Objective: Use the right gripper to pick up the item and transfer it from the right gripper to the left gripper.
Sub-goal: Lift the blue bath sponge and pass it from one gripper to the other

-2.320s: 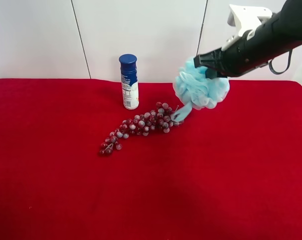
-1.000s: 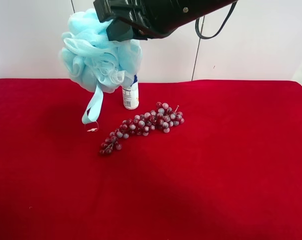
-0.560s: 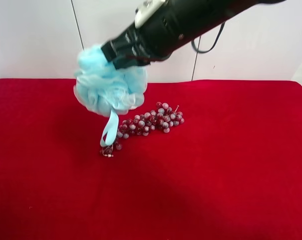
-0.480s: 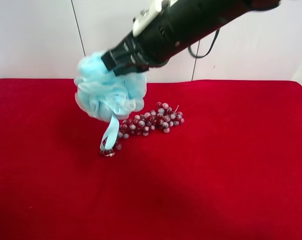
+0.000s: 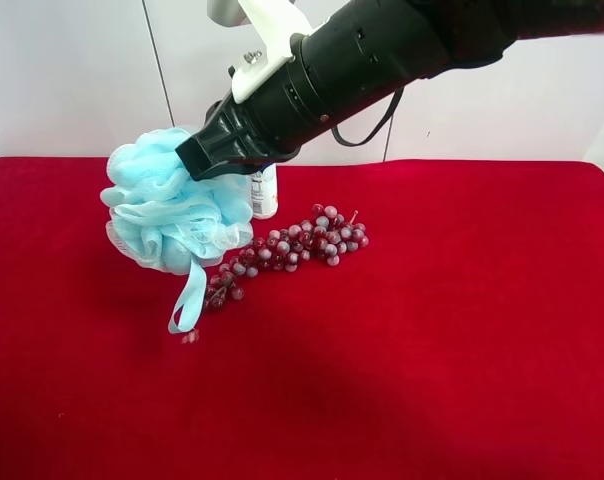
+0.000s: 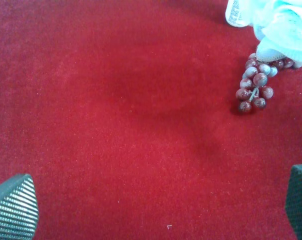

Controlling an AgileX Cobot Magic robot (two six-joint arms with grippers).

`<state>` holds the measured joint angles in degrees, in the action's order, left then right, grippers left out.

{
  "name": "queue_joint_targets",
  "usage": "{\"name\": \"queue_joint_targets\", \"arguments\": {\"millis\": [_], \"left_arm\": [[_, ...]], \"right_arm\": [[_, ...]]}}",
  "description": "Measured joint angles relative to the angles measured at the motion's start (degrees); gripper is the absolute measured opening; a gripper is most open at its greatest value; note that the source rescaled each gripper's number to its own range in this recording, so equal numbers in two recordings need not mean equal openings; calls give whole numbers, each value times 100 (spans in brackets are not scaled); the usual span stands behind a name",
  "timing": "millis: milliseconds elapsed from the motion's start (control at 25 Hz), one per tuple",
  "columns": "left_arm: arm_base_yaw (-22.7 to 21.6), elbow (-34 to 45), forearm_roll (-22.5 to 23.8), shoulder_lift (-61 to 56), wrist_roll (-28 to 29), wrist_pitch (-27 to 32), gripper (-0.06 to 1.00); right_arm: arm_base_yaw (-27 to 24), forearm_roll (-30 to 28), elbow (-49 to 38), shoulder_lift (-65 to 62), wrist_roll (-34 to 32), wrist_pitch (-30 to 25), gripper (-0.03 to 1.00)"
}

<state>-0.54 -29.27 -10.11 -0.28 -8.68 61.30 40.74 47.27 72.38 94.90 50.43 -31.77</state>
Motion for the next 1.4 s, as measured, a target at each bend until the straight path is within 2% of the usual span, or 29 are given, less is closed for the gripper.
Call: {"name": "queue_joint_targets", "arguments": {"millis": [240, 520, 720, 840, 1000, 1280, 1400], "left_arm": [[0, -46, -253, 154, -209, -125, 100], [0, -130, -1368, 1377, -1607, -1233, 100], [0, -130, -2354, 2497, -2752, -1904, 100], [-4, -130, -2955, 3191, -3367, -2092, 100], [-11, -130, -3870, 3884, -4259, -2145, 100], [-11, -130, -5843, 4647, -6129, -2029, 100], [-11, -130, -6273, 4925, -6561, -1995, 100]], "right_arm": [[0, 145, 0, 0, 156, 0, 1], [0, 230, 0, 0, 185, 0, 1], [0, 314, 0, 0, 190, 0, 1], [0, 436, 0, -17, 220, 0, 1], [0, 664, 0, -129, 401, 0, 1], [0, 808, 52, -221, 481, -55, 1], [0, 828, 52, -221, 481, -55, 1]]}}
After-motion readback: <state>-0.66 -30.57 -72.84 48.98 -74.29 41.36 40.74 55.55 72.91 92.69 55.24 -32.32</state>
